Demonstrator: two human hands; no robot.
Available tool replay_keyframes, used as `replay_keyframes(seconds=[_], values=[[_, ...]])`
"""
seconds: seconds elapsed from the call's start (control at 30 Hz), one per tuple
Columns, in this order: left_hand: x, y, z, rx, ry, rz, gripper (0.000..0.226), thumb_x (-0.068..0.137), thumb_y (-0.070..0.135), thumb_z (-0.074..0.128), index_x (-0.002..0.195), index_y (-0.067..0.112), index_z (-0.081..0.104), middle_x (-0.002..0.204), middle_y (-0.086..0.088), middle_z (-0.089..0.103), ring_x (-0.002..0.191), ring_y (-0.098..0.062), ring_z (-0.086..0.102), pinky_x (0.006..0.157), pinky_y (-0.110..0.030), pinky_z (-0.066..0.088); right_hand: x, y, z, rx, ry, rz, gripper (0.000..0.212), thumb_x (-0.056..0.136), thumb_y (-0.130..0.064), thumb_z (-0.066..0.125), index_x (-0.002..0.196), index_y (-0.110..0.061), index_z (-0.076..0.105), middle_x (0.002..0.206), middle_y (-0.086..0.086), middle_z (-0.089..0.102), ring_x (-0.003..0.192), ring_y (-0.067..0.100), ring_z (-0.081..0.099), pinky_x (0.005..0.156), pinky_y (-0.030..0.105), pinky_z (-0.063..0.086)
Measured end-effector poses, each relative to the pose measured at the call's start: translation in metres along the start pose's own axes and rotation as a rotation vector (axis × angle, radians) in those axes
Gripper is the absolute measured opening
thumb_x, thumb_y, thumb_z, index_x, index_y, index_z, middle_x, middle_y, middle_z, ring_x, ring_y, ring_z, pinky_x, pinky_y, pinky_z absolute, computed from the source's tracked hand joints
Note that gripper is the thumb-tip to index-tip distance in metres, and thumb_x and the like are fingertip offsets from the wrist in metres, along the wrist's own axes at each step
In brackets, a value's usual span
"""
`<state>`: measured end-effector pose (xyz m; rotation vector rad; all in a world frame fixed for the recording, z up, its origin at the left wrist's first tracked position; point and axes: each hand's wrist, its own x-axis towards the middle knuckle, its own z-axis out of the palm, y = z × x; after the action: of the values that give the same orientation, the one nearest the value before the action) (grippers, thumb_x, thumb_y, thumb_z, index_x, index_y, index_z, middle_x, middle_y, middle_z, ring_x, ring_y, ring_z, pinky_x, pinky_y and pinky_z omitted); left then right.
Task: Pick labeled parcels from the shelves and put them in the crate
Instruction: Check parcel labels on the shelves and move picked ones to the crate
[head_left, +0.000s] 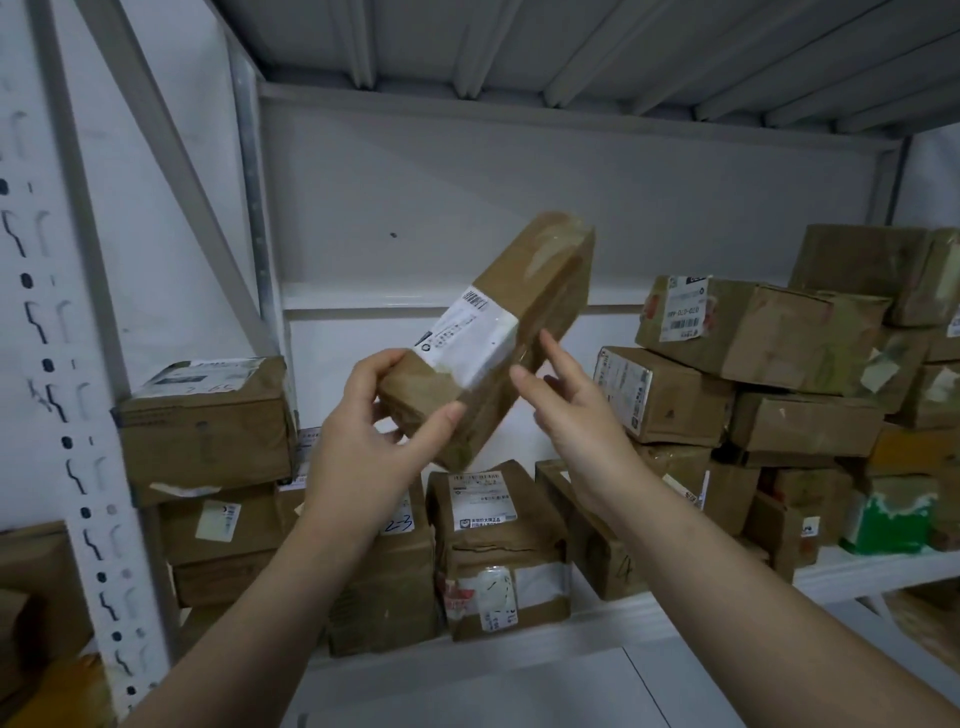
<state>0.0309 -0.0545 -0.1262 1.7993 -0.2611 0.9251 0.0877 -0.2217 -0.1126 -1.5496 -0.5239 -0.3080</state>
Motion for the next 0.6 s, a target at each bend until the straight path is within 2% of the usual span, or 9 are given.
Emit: replay_keyframes(seconds=[0.03, 0.1, 0.2, 0.27, 0.37, 0.47, 0.53, 0.6], values=[[-0.003, 0.000, 0.002, 0.124, 0.000, 0.047, 0.060, 0.069, 0.045, 0.074, 0.122, 0.038, 0.045, 0.108, 0.030, 0.051, 0.101, 0.004, 0.055, 0.079, -0.014, 0.048, -0.002, 0.001, 0.004, 0.098, -0.056, 0.052, 0.055, 0.090, -0.042, 0.058, 0.142, -0.041, 0.038, 0.135, -0.018, 0.049, 0.133, 0.011, 0.040, 0.110, 0.046, 0.037], [-0.010, -0.001, 0.006, 0.302, -0.024, 0.131, 0.071, 0.067, 0.055, 0.071, 0.130, 0.036, 0.043, 0.111, 0.032, 0.047, 0.101, 0.009, 0.049, 0.086, -0.018, 0.043, -0.007, 0.005, 0.013, 0.293, -0.182, 0.160, 0.053, 0.084, -0.051, 0.061, 0.133, -0.038, 0.047, 0.126, -0.014, 0.059, 0.123, 0.016, 0.052, 0.099, 0.045, 0.048], [-0.022, -0.014, 0.015, 0.468, -0.131, 0.297, 0.076, 0.071, 0.064, 0.057, 0.137, 0.029, 0.040, 0.129, 0.017, 0.051, 0.117, -0.005, 0.047, 0.100, -0.035, 0.038, -0.014, 0.020, 0.021, 0.433, -0.237, 0.242, 0.068, 0.075, -0.044, 0.075, 0.132, -0.026, 0.044, 0.123, 0.003, 0.065, 0.111, 0.023, 0.063, 0.093, 0.049, 0.051], [-0.028, -0.027, 0.017, 0.517, -0.203, 0.356, 0.066, 0.082, 0.050, 0.061, 0.140, 0.032, 0.035, 0.138, 0.012, 0.048, 0.125, -0.006, 0.043, 0.104, -0.037, 0.035, -0.014, 0.030, 0.021, 0.429, -0.183, 0.261, 0.073, 0.072, -0.032, 0.079, 0.133, -0.022, 0.040, 0.120, 0.007, 0.066, 0.107, 0.025, 0.066, 0.093, 0.053, 0.051], [-0.035, -0.047, 0.017, 0.556, -0.271, 0.380, 0.056, 0.087, 0.026, 0.061, 0.139, 0.031, 0.040, 0.138, 0.016, 0.046, 0.123, -0.003, 0.044, 0.104, -0.035, 0.034, -0.013, 0.041, 0.016, 0.288, -0.053, 0.294, 0.076, 0.074, -0.024, 0.076, 0.136, -0.024, 0.031, 0.117, 0.006, 0.063, 0.103, 0.024, 0.065, 0.089, 0.045, 0.054], [-0.041, -0.063, 0.013, 0.777, -0.241, 0.499, 0.039, 0.086, 0.030, 0.047, 0.123, 0.025, 0.056, 0.127, 0.005, 0.061, 0.110, -0.016, 0.060, 0.095, -0.040, 0.041, -0.014, 0.049, 0.015, 0.221, 0.010, 0.304, 0.057, 0.089, -0.023, 0.061, 0.133, -0.033, 0.025, 0.118, 0.002, 0.057, 0.102, 0.022, 0.062, 0.085, 0.049, 0.055], [-0.044, -0.070, 0.009, 0.902, -0.228, 0.469, 0.039, 0.085, 0.035, 0.041, 0.121, 0.027, 0.056, 0.123, -0.001, 0.064, 0.109, -0.022, 0.061, 0.096, -0.042, 0.035, -0.014, 0.053, 0.015, 0.221, 0.029, 0.316, 0.044, 0.095, -0.026, 0.052, 0.132, -0.037, 0.030, 0.116, -0.001, 0.057, 0.100, 0.021, 0.062, 0.076, 0.049, 0.058], [-0.043, -0.073, 0.006, 1.014, -0.219, 0.396, 0.042, 0.085, 0.041, 0.038, 0.119, 0.027, 0.060, 0.120, -0.006, 0.066, 0.109, -0.028, 0.062, 0.097, -0.046, 0.030, -0.014, 0.058, 0.017, 0.210, 0.044, 0.346, 0.035, 0.098, -0.028, 0.046, 0.132, -0.033, 0.041, 0.112, -0.002, 0.057, 0.097, 0.021, 0.063, 0.067, 0.045, 0.060]])
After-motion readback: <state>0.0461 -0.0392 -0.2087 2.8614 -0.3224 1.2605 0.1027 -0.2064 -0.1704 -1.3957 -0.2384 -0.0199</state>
